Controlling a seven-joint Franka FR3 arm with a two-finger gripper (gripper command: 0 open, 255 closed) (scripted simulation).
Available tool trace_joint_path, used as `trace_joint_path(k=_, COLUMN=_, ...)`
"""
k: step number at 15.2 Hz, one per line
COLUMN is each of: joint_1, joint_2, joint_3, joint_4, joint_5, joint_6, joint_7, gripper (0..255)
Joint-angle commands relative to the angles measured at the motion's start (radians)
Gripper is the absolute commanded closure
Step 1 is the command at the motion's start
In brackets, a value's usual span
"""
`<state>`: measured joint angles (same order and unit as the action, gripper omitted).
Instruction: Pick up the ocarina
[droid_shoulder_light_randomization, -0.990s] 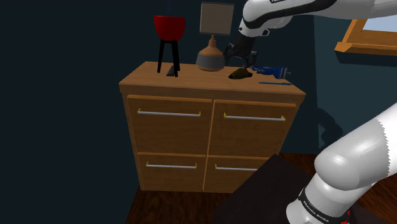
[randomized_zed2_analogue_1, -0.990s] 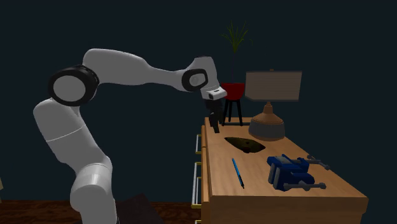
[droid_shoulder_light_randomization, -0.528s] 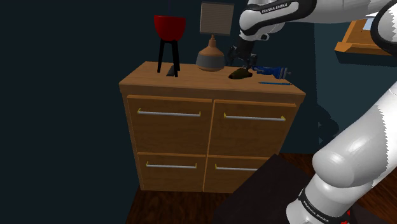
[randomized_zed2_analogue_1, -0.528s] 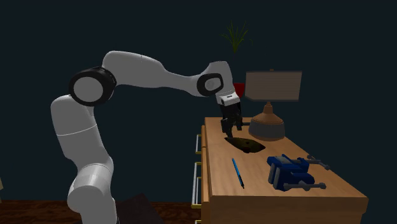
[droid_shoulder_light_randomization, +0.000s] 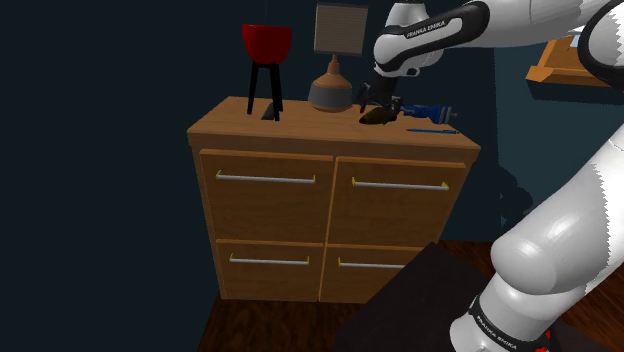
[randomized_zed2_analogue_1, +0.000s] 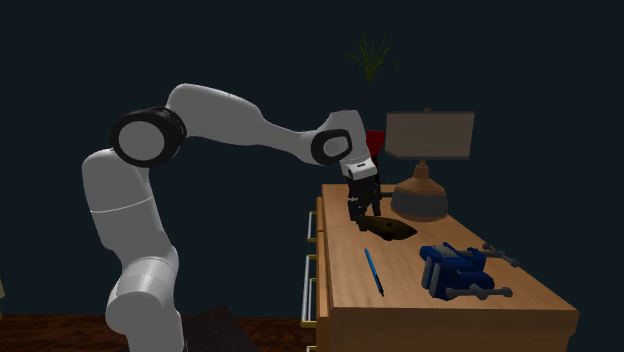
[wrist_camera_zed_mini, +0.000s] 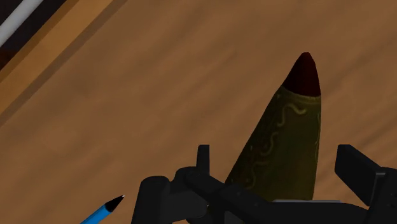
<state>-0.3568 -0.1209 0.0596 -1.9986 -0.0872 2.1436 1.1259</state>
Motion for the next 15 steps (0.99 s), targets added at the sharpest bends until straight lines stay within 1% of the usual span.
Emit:
trace_joint_path(k=1, joint_1=0.000, joint_2=0.000, joint_3=0.000, joint_4=-0.004, joint_5=0.000, joint_6=0.005, joint_7=0.001, gripper=255)
trace_joint_path(k=10, joint_1=0.000, joint_2=0.000, joint_3=0.001, joint_4=-0.004, joint_5=-0.001, joint_6=0.005, joint_7=0.002, gripper=255)
trace_joint_path(k=15, joint_1=0.001, joint_2=-0.005, joint_3=0.001, joint_4=0.057, joint_5=0.003, joint_6=-0.062, joint_7=-0.004, gripper=255)
